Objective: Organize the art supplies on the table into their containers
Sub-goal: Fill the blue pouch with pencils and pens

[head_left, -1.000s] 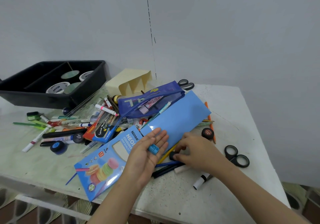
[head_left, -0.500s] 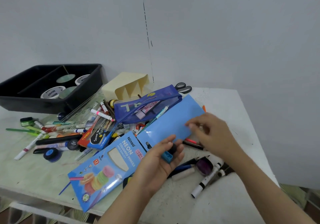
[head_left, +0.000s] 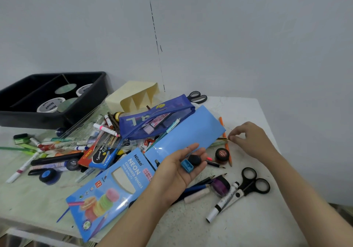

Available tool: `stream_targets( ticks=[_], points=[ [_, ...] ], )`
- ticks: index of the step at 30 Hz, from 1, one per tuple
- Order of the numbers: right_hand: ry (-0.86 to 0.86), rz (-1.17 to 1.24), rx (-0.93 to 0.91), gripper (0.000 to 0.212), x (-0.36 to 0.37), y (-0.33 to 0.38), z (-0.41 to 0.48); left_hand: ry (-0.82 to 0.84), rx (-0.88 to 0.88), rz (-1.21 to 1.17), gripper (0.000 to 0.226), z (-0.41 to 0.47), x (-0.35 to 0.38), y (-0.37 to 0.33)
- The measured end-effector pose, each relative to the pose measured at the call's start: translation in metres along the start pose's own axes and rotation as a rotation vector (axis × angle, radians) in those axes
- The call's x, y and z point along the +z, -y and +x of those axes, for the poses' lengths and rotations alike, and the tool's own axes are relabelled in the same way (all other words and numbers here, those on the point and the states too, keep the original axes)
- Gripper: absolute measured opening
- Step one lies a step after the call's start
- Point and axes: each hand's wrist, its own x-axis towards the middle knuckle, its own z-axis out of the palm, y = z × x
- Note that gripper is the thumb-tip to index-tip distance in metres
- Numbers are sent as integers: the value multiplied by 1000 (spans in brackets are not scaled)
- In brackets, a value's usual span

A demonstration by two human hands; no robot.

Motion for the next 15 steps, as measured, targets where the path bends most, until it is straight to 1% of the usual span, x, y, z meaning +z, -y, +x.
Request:
stream_targets(
  ticks=[2, 4, 7, 9, 11, 12, 15],
  points=[
    [-6, 15, 0, 8, 0, -3, 3, 15, -16, 8, 29, 2, 1, -1],
    [-106, 133, 13, 10, -3, -3, 5, 28, -32, 12, 32, 3, 1, -1],
    [-376, 506, 30, 20, -13, 2, 7, 42, -49, 11, 41, 4, 1, -1],
    [-569, 777, 2, 24, -25, 9, 6, 40, -56, 17, 38, 6, 0, -1],
    [-758, 928, -19, 23, -42, 17, 5, 36, -69, 20, 39, 7, -1, -2],
    [-817, 973, -25, 22, -50, 22, 4, 37, -76, 22, 40, 8, -1, -2],
    [-848, 1032, -62, 22, -65, 37, 4, 54, -88, 34, 42, 10, -1, -3]
  ],
)
